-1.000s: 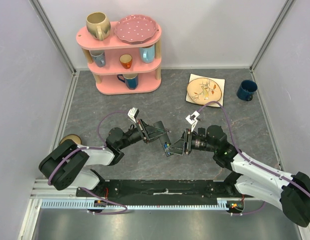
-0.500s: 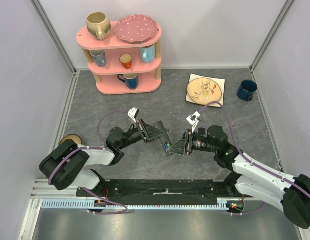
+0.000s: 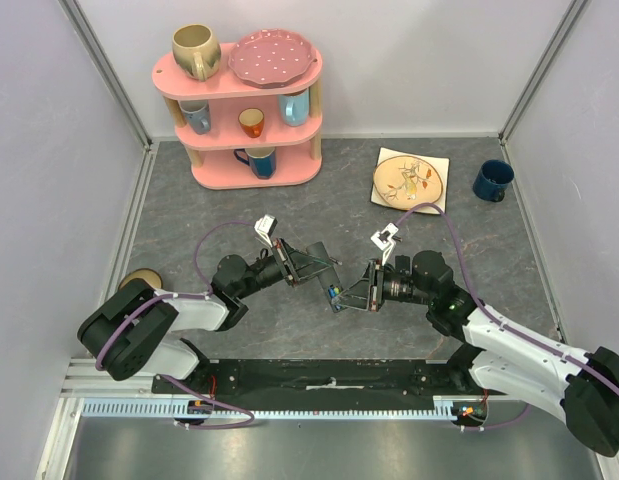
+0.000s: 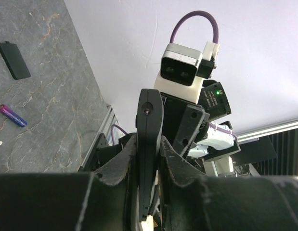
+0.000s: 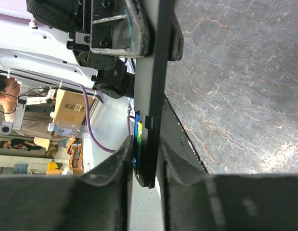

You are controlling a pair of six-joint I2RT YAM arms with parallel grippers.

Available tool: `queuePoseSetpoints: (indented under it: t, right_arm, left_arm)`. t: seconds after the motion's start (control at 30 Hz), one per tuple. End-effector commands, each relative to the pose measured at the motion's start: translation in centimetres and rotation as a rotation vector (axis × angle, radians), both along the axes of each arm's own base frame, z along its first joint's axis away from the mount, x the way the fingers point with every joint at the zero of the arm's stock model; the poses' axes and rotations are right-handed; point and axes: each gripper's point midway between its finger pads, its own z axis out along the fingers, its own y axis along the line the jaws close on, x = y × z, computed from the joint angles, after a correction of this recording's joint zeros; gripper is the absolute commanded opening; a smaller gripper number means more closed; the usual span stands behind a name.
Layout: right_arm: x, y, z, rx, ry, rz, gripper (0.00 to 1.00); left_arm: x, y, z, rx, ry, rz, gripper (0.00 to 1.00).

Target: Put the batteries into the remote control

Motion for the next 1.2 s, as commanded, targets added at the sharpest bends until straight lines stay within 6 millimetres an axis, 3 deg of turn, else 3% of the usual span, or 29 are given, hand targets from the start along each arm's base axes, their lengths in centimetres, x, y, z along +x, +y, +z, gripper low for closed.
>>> queuePoseSetpoints:
  t: [0.0, 0.03, 0.07, 0.23, 0.53, 0.73, 1.17]
  right_arm:
    - [1.0, 0.0, 0.8, -0.004, -0.042, -0.034, 0.37]
    - [1.0, 0.0, 1.1, -0.002, -0.042, -0.039, 0.47]
    - [1.1, 0.0, 1.3, 0.002, -0.047, -0.041, 0.5]
    - [1.6, -0.3, 2.8, 0.014, -0.07, -0.069, 0.57]
    - [1.8, -0.7, 4.0, 0.035, -0.088, -0.081, 0.57]
    - [1.6, -0.7, 3.3, 0.023, -0.078, -0.063, 0.51]
    - [0.8, -0.4, 2.8, 0.04, -0.065, -0.011, 0.52]
  left_arm:
    - [-1.9, 1.0, 6.4, -0.187, -0.242, -0.027, 0.02]
    - [-2.0, 1.0, 6.3, -0.182, -0.243, -0.028, 0.02]
    - [-1.9, 0.9, 6.1, -0.175, -0.242, -0.028, 0.02]
    - [-1.6, 0.5, 5.0, -0.113, -0.227, -0.026, 0.02]
    - [-1.5, 0.6, 4.4, -0.086, -0.222, -0.019, 0.02]
    - [-1.5, 0.6, 4.4, -0.086, -0.217, -0.018, 0.02]
    - [-0.7, 0.2, 4.2, -0.063, -0.195, -0.004, 0.02]
